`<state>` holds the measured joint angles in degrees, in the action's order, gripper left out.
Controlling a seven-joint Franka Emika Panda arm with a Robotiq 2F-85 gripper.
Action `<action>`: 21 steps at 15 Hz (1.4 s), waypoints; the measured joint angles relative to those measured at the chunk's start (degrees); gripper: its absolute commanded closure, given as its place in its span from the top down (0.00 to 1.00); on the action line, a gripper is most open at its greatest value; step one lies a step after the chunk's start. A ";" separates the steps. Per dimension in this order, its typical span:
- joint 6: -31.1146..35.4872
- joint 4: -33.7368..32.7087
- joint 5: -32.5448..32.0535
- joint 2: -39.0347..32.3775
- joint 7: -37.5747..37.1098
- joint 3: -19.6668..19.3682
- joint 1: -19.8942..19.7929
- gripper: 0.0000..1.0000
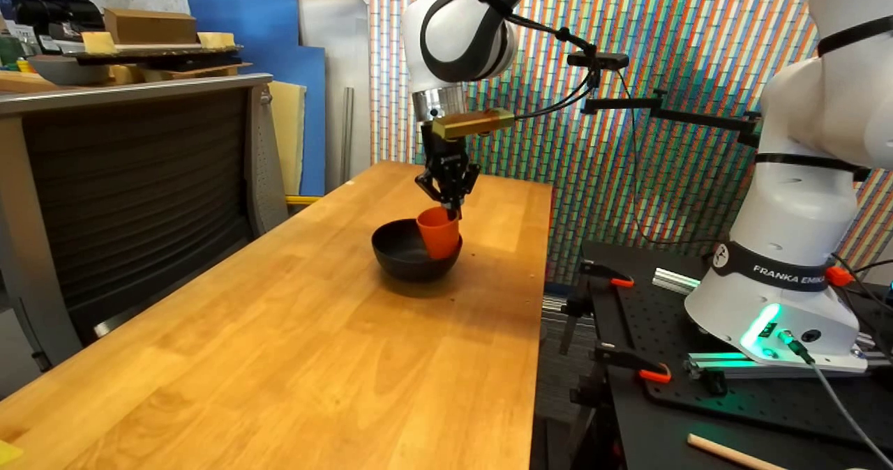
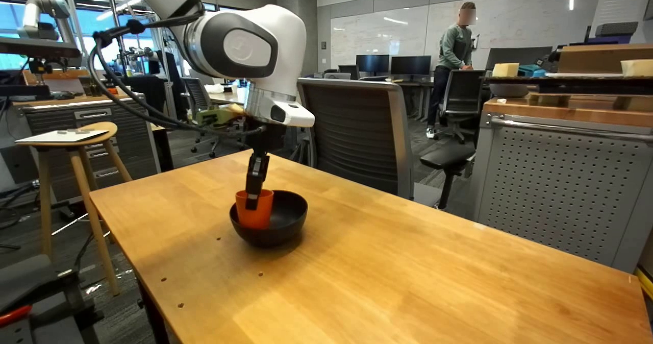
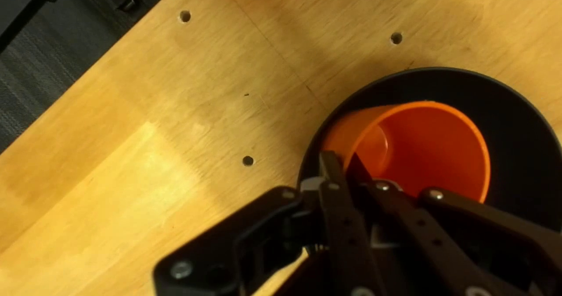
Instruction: Put the cup in the bowl
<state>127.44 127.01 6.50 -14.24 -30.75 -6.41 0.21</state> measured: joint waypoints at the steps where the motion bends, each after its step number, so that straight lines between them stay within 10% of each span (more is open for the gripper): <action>1: 0.80 -0.09 0.12 -0.79 0.00 0.23 0.04 0.02; 8: 5.35 -1.78 0.56 -4.02 0.03 1.87 0.81 0.04; 9: 5.70 -2.05 0.61 -4.30 0.03 2.04 0.82 0.31; 11: 6.01 -2.41 0.95 -4.59 0.09 2.21 0.83 0.32; 21: 2.76 -2.06 -3.87 1.31 0.40 1.56 0.99 1.00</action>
<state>130.20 124.96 2.63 -12.93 -30.35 -4.85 1.20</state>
